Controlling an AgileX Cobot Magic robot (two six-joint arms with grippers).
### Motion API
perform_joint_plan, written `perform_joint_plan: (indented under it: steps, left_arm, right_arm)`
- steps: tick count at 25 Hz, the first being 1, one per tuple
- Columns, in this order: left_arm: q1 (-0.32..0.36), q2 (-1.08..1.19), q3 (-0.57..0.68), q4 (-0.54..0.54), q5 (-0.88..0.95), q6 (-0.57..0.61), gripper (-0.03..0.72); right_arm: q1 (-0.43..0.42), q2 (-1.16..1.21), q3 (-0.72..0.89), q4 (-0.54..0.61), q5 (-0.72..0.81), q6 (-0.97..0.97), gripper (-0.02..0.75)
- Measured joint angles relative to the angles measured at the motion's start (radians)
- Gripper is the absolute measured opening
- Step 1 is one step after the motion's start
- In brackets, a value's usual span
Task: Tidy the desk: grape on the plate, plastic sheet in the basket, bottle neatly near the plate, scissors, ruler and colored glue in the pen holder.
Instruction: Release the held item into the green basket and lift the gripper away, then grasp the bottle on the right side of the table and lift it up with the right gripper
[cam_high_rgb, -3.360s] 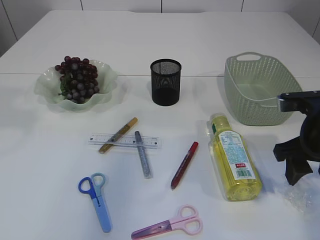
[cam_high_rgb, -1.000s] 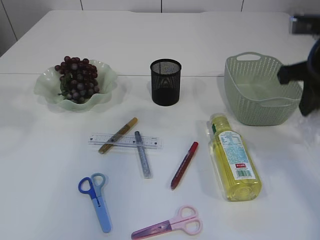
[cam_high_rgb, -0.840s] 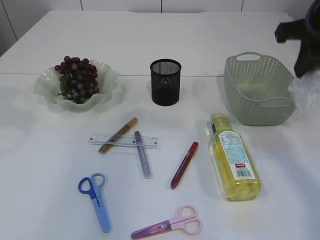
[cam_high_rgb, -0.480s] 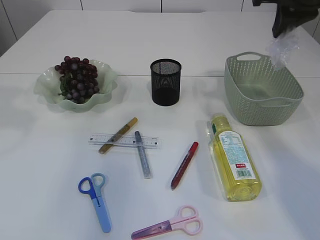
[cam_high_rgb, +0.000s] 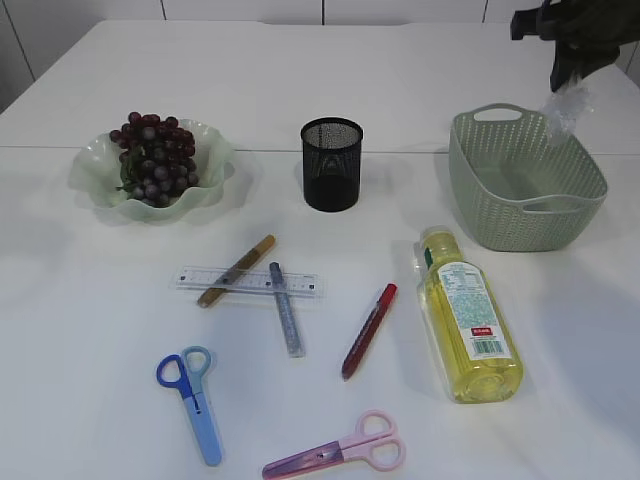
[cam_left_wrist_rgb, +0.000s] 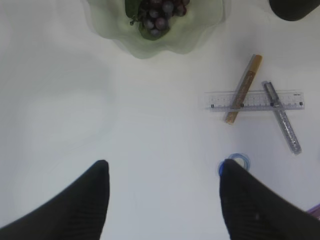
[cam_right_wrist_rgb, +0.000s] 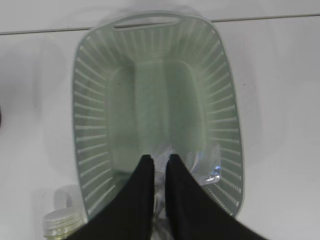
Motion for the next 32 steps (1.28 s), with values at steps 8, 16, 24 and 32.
perform_joint_plan:
  steps: [8, 16, 24, 32]
  left_arm:
    - [0.0, 0.0, 0.0, 0.0, 0.0, 0.0, 0.494]
    - [0.0, 0.0, 0.0, 0.0, 0.0, 0.0, 0.491]
    - [0.0, 0.0, 0.0, 0.0, 0.0, 0.0, 0.49]
    - [0.0, 0.0, 0.0, 0.0, 0.0, 0.0, 0.49]
  right_arm:
    - [-0.011, 0.078, -0.002, 0.013, 0.0, 0.002, 0.118]
    - [-0.011, 0.108, -0.002, 0.023, 0.0, 0.002, 0.356]
    - [-0.011, 0.11, -0.002, 0.043, 0.0, 0.0, 0.514]
    - [-0.011, 0.021, -0.005, 0.129, 0.0, -0.048, 0.515]
